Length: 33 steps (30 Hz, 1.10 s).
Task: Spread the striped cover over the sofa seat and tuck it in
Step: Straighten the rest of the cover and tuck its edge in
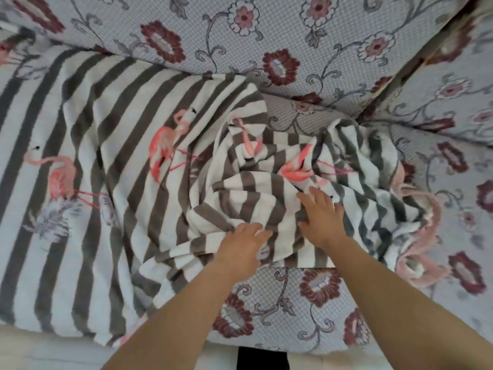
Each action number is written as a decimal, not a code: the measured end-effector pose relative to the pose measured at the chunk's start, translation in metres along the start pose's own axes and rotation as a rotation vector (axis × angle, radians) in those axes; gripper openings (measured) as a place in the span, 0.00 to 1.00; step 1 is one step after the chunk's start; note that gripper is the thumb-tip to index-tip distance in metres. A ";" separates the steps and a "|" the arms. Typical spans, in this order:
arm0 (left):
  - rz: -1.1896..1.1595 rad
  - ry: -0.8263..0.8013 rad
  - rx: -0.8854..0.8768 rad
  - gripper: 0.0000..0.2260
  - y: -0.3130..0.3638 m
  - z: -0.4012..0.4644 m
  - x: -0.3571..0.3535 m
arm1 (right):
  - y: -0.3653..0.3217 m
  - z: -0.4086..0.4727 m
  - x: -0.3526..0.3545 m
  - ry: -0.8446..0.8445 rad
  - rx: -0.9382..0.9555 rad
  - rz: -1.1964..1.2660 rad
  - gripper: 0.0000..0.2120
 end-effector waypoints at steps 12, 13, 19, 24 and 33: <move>-0.255 -0.348 0.133 0.13 0.074 0.096 -0.004 | 0.112 0.066 0.004 -0.831 0.260 0.038 0.11; -0.319 -0.490 0.087 0.14 0.085 0.094 -0.007 | 0.116 0.066 0.012 -1.073 0.157 0.002 0.12; -0.392 -0.311 0.170 0.06 0.096 0.097 0.012 | 0.101 0.115 0.075 -0.153 0.365 0.297 0.10; -0.310 -0.099 0.268 0.12 0.079 0.119 0.065 | 0.091 0.159 0.082 0.084 0.307 0.026 0.26; -0.165 -0.012 0.289 0.17 0.088 0.148 0.136 | 0.094 0.166 0.068 -0.170 0.240 0.037 0.37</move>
Point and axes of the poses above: each hand's wrist, its own z-axis towards the middle knuckle, its own x-axis out of the back of the hand, y = z × x, the point moved 1 cm from there along z, towards the middle knuckle, and after that the axes turned 11 degrees about -y, right-handed, at the moved point
